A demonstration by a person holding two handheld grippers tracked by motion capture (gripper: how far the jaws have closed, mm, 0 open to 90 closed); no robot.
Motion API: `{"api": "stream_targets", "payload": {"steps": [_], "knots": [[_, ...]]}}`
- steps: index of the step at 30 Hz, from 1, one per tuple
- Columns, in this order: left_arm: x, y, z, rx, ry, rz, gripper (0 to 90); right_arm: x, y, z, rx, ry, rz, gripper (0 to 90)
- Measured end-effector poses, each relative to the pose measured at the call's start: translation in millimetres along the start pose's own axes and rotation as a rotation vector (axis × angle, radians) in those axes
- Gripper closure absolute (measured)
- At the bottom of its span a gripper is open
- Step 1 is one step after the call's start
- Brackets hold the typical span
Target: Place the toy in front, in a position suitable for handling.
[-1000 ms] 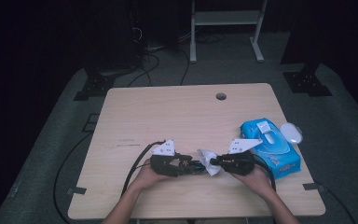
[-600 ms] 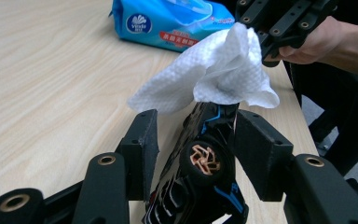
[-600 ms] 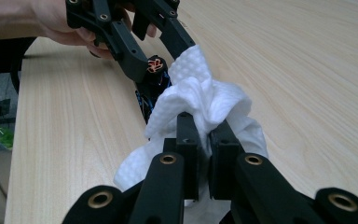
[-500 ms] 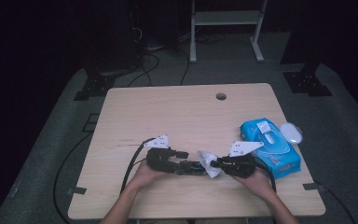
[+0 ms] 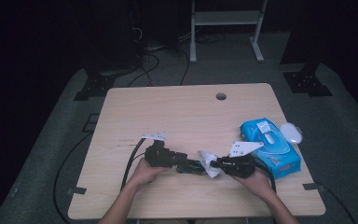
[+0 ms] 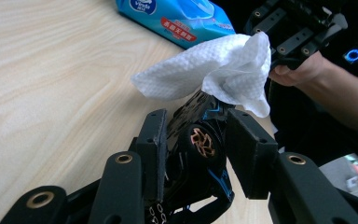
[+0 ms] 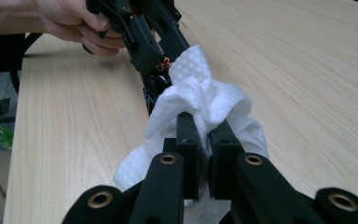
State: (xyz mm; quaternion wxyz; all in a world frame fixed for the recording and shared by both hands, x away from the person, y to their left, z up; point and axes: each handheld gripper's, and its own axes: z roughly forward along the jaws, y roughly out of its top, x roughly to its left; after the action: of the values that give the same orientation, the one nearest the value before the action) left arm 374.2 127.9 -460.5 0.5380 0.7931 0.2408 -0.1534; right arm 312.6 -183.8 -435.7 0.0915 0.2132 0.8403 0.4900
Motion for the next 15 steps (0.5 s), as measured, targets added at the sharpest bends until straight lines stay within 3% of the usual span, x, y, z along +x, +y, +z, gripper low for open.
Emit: {"api": "stream_targets", "payload": {"steps": [3, 8, 15], "knots": [[0.2, -0.9, 0.1, 0.0, -0.015, -0.019, 59.7, 0.6, -0.1, -0.2, 0.0, 0.002, 0.002, 84.6], [-2.4, -3.2, -0.3, 0.001, -0.016, -0.01, 59.7, 1.7, -0.2, -0.6, 0.0, 0.003, -0.002, 84.5], [-14.0, -6.5, 1.7, 0.013, 0.01, 0.05, 59.6, 5.3, -2.5, -2.5, -0.008, 0.01, -0.006, 84.6]]}}
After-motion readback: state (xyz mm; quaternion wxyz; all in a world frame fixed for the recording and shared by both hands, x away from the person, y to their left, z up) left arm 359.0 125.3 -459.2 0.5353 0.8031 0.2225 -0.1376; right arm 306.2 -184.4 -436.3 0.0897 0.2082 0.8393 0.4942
